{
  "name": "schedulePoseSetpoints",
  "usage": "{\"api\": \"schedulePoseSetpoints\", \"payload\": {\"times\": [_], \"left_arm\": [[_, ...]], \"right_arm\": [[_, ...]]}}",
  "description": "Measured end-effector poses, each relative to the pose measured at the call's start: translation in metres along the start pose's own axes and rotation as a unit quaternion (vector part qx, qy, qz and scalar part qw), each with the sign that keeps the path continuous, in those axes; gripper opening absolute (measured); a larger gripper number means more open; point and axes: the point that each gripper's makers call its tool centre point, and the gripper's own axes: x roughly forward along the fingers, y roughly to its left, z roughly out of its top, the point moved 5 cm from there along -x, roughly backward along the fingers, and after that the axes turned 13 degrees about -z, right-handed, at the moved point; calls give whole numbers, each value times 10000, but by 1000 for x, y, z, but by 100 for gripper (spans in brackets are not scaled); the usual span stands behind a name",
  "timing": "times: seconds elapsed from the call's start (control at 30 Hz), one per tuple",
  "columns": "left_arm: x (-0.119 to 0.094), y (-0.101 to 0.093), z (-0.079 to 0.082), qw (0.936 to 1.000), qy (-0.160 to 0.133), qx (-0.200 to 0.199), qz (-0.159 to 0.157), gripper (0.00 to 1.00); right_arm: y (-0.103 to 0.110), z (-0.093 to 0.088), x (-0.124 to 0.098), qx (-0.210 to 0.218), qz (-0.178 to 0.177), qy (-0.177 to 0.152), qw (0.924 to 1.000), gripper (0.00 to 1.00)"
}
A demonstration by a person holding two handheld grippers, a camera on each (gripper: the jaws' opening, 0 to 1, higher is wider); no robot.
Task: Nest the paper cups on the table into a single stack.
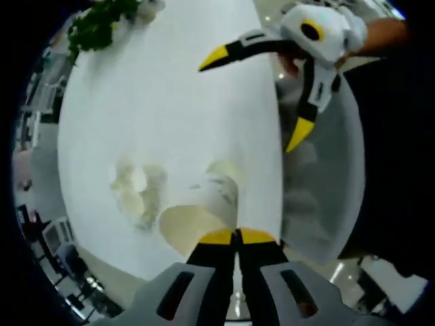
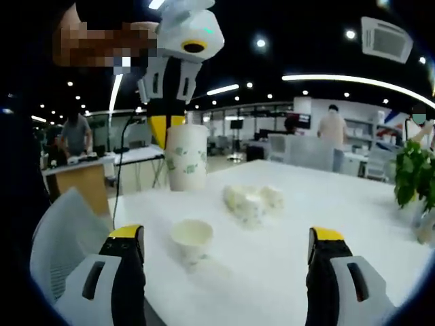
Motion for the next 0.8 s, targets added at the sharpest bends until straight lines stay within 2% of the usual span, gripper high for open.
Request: {"api": "schedulePoseSetpoints", "payload": {"times": [0.4,0.8], "left_arm": [[34,13,-6,9997,37,-169,-143,0],[51,19,-1,9988,-56,-355,-322,0]], "right_arm": [[-2,-1,-1,48,-32,26,10000,96],[-4,-1,0,72,-65,29,9999,93]]}}
